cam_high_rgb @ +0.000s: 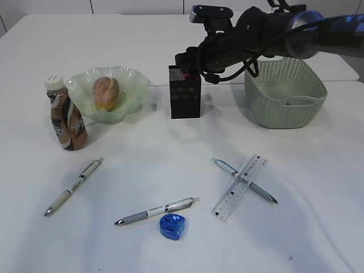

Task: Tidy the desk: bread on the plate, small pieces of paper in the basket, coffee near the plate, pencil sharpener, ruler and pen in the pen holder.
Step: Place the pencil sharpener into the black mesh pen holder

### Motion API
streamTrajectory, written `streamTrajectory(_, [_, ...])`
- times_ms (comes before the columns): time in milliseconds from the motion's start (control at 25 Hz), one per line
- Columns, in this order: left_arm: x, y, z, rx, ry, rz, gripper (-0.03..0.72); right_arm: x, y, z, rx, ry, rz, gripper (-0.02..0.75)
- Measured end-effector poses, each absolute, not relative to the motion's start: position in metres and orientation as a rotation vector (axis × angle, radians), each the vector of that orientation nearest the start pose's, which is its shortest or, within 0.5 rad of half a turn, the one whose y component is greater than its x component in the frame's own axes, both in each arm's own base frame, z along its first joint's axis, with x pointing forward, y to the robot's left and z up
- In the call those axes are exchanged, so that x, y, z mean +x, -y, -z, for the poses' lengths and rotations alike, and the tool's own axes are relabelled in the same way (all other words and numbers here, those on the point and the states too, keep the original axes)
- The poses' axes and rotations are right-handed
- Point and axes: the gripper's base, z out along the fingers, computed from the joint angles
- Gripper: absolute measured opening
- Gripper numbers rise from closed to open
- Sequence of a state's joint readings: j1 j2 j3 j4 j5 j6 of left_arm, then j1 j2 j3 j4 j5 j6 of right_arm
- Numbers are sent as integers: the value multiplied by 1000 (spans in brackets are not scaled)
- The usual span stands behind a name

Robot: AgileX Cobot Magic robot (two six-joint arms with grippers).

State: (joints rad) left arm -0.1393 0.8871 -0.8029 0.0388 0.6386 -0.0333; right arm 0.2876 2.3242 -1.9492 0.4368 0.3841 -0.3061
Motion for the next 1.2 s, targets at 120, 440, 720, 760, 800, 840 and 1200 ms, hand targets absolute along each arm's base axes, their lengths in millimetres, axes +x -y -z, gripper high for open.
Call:
streamTrajectory(120, [174, 22, -335, 138, -2202, 53, 526, 515, -168, -204, -300, -2202, -397, 388])
streamTrajectory(440, [174, 22, -335, 138, -2203, 53, 526, 517, -169, -203, -292, -2199, -408, 389])
streamTrajectory(720, [174, 22, -335, 140, -2207, 51, 526, 520, -171, -186, -269, -2237, -438, 434])
streamTrajectory(760, [174, 22, -335, 140, -2207, 51, 526, 520, -171, -186, -269, -2237, -438, 434])
streamTrajectory(800, [174, 22, -334, 140, -2209, 51, 526, 521, -172, -190, -270, -2225, -440, 493])
streamTrajectory(840, [174, 22, -334, 141, -2209, 48, 526, 521, -172, -191, -270, -2220, -440, 503])
streamTrajectory(1200, [174, 21, -334, 148, -2208, 33, 526, 525, -176, -208, -281, -2197, -475, 531])
